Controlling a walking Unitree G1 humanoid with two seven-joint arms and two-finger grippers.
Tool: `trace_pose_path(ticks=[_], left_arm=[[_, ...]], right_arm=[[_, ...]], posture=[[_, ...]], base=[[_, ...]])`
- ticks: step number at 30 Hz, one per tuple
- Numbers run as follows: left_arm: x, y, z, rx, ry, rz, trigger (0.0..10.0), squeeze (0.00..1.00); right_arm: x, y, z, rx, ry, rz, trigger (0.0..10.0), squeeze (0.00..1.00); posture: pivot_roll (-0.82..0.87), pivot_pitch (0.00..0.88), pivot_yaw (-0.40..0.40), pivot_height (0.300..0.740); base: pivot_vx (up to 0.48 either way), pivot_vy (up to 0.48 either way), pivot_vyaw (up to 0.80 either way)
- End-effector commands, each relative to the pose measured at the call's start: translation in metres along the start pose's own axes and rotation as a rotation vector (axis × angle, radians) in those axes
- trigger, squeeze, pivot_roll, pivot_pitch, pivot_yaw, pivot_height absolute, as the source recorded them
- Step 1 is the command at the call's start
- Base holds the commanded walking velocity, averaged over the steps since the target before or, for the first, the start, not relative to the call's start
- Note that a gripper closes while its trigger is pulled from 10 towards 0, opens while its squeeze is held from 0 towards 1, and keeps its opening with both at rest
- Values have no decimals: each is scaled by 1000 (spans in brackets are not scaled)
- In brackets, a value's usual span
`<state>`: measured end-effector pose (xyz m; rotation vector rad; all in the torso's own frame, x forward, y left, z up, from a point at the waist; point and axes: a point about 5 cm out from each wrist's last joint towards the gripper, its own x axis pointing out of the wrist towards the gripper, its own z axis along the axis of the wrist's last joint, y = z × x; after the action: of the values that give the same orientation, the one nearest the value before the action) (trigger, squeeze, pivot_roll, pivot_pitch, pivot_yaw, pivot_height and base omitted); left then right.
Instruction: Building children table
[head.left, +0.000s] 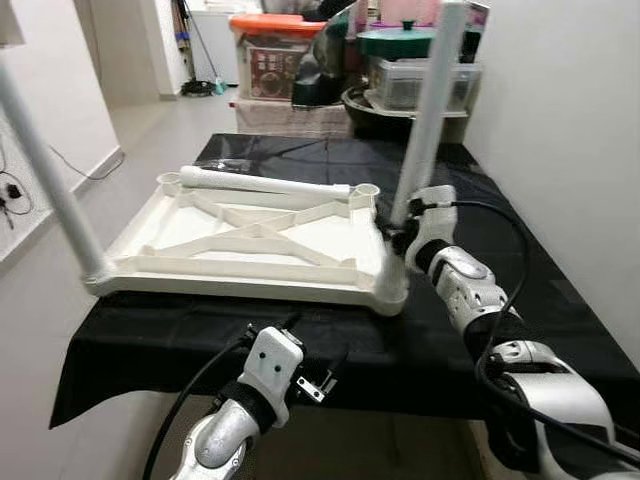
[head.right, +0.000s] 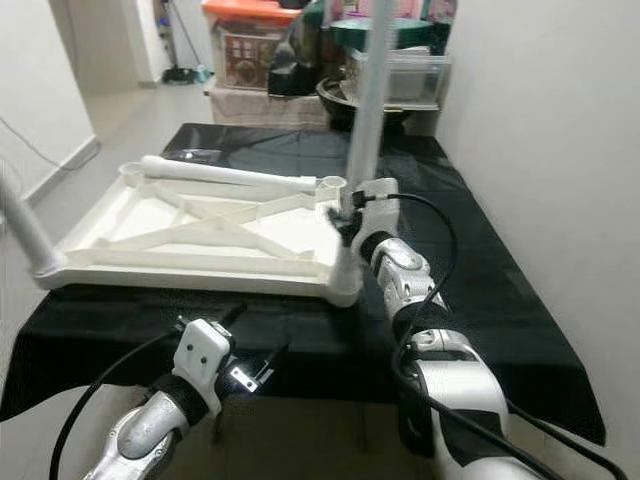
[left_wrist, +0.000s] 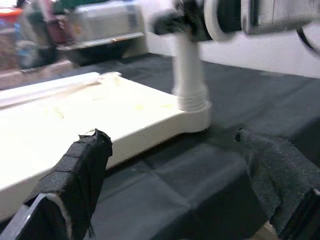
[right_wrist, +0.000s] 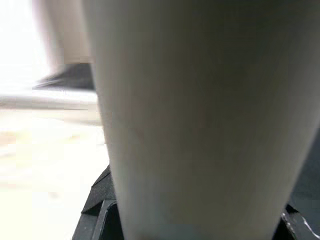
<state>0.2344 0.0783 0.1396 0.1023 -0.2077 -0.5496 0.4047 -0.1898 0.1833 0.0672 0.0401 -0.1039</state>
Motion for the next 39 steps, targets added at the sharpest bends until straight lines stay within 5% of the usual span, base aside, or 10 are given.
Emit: trace_pose_path(ticks=[1, 9, 10, 11, 12, 15, 17, 18, 31, 39], left_arm=[[-1, -3, 5, -8, 3, -2, 10000, 0], [-10, -5, 20, -5, 3, 41, 10000, 0], [-12, -4, 20, -22, 14, 64, 10000, 0], [-14, -4, 18, -25, 23, 83, 10000, 0], [-15, -4, 14, -31, 40, 91, 10000, 0], [-15, -4, 11, -35, 54, 97, 10000, 0], [-17, -4, 7, -58, 72, 101, 10000, 0], [-17, -4, 6, -75, 81, 102, 10000, 0], [-17, -7, 4, -91, 102, 97, 10000, 0], [-18, -8, 3, -96, 109, 99, 10000, 0]], right_arm=[[-9, -20, -26, 38, 93, -240, 0, 0], [-17, 8, -35, 156, 67, -338, 0, 0], [-15, 17, -32, 164, 54, -293, 10000, 0], [-14, 23, -29, 168, 32, -252, 10000, 784], [-13, 29, -25, 166, 4, -200, 10000, 1000], [-12, 32, -21, 154, -28, -143, 10000, 1000], [-10, 32, -11, 126, -87, -16, 10000, 824], [-9, 30, -7, 122, -96, 103, 10000, 0], [-26, 26, -7, -54, 77, 988, 10000, 0], [-31, 49, 0, 31, 72, 1207, 10000, 0]], posture=[[42, 0, -50, 740], [46, 0, -49, 740], [54, 0, -51, 740], [59, 0, -57, 740], [60, 0, -60, 740], [57, 0, -57, 740], [58, 0, -60, 740], [59, 0, -55, 740], [61, 0, -67, 740], [73, 0, -79, 740]], base=[[0, 0, 0], [0, 0, 0], [0, 0, 0], [0, 0, 0], [0, 0, 0], [0, 0, 0], [0, 0, 0], [0, 0, 0], [0, 0, 0], [0, 0, 0]])
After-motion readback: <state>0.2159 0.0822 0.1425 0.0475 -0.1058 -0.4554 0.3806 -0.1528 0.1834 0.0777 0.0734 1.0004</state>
